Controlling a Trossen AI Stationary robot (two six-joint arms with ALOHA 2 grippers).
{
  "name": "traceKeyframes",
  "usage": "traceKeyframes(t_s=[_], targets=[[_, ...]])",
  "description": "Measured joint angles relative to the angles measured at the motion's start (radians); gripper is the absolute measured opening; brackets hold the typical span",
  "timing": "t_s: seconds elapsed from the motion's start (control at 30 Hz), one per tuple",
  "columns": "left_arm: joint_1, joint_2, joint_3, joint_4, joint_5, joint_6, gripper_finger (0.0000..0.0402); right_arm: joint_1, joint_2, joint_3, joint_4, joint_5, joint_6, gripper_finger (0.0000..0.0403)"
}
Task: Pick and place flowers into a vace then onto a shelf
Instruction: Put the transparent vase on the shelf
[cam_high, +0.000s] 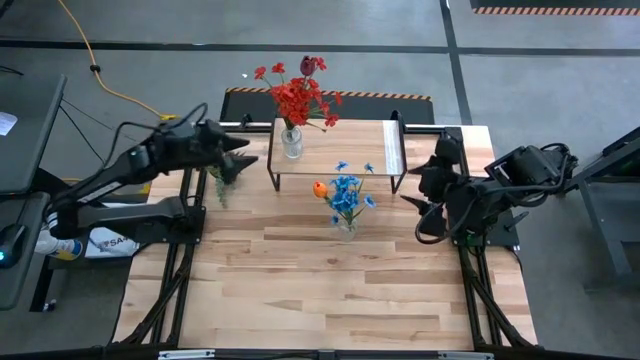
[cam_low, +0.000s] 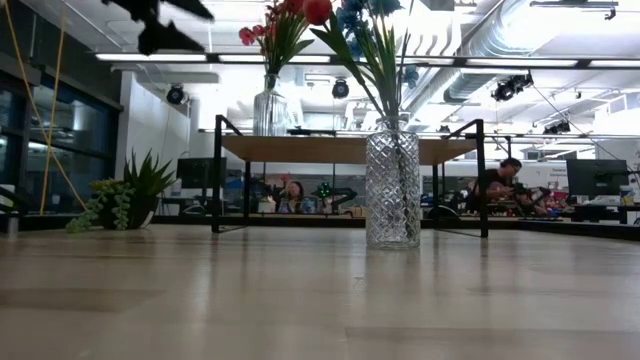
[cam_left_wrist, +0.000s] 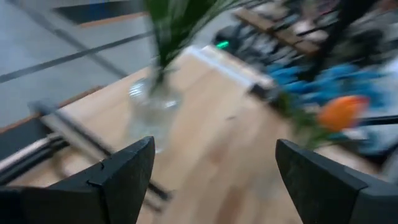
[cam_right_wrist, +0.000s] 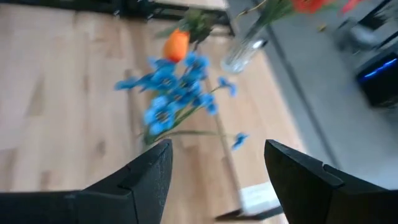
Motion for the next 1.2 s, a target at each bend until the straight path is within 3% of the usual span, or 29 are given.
traceKeyframes(t_s=[0.17, 0.53, 0.87, 1.2], targets=[[-0.001, -0.082, 0.0, 0.008, 0.152, -0.08, 0.0365, 0.0, 0.0, 0.0, -0.037, -0.15, 0.074, 0.0245], [0.0, -0.151, 0.0, 0.009, 0.257, -0.127, 0.0365, 0.019, 0.0, 0.0, -0.037, -0.414, 0.257, 0.0245], [0.0, -0.149, 0.0, 0.004, 0.322, -0.13, 0.0365, 0.14, 0.0, -0.015, -0.037, -0.427, 0.466, 0.0245], [0.0, -0.149, 0.001, -0.043, 0.374, -0.131, 0.0365, 0.305, 0.0, -0.257, 0.017, -0.421, 0.793, 0.0245]])
